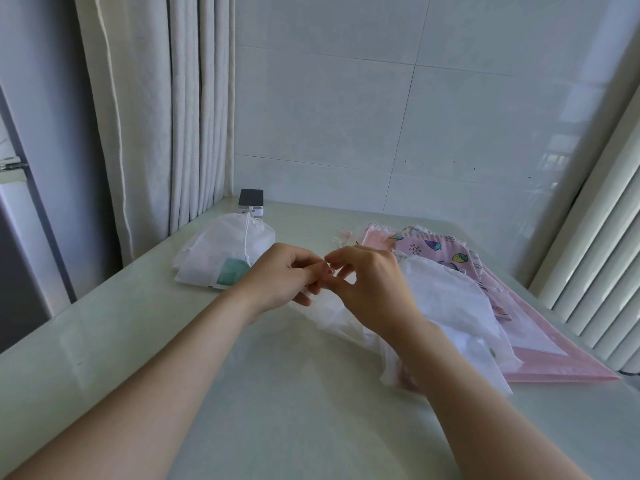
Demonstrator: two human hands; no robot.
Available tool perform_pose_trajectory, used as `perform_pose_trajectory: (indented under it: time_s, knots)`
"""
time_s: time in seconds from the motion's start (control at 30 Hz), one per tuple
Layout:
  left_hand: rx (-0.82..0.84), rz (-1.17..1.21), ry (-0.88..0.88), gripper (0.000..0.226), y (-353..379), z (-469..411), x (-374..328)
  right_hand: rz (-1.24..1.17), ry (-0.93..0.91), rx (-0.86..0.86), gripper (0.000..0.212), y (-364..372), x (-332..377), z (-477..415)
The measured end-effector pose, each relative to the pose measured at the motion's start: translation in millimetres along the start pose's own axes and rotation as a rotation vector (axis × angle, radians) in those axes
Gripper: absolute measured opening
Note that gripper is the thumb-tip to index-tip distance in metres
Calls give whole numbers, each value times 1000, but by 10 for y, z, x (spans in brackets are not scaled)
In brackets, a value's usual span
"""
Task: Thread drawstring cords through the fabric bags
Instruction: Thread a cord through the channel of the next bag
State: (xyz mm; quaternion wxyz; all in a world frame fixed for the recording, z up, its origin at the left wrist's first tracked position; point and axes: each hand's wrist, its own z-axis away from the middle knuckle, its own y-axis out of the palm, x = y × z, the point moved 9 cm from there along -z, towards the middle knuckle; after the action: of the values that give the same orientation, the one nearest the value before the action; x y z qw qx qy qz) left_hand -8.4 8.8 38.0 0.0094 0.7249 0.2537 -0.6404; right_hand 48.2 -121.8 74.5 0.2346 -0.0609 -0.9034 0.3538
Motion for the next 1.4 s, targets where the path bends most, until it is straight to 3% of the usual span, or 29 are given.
perform_pose_trajectory:
  time_s: [0.3,0.53,0.67,0.77,0.9,1.1,1.27,1.4]
  knots:
    - [15,92,-68,16,28,-7,39,146,-143,-10,8,28,122,-19]
    - [56,161,-129,14,85,-1,57,308,-222,114,22,134,178,0]
    - [-50,143,-152,40,18,13,60,310,-183,132,20,127,146,-6]
    - [-177,27,-156,53,-138,21,105,183,-61,121,18,120,80,-18]
    - [-185,-38,-48,53,-171,28,5,-21,117,121,14,82,-29,-20]
    - [-286,-140,128,34,-230,77,-184,-189,233,127,14,22,-168,-8]
    - [-287,-118,221,22,-257,83,-236,-619,458,185,13,166,-314,63]
    - [-276,-133,238,8,-211,61,-231,-793,544,197,15,251,-327,107]
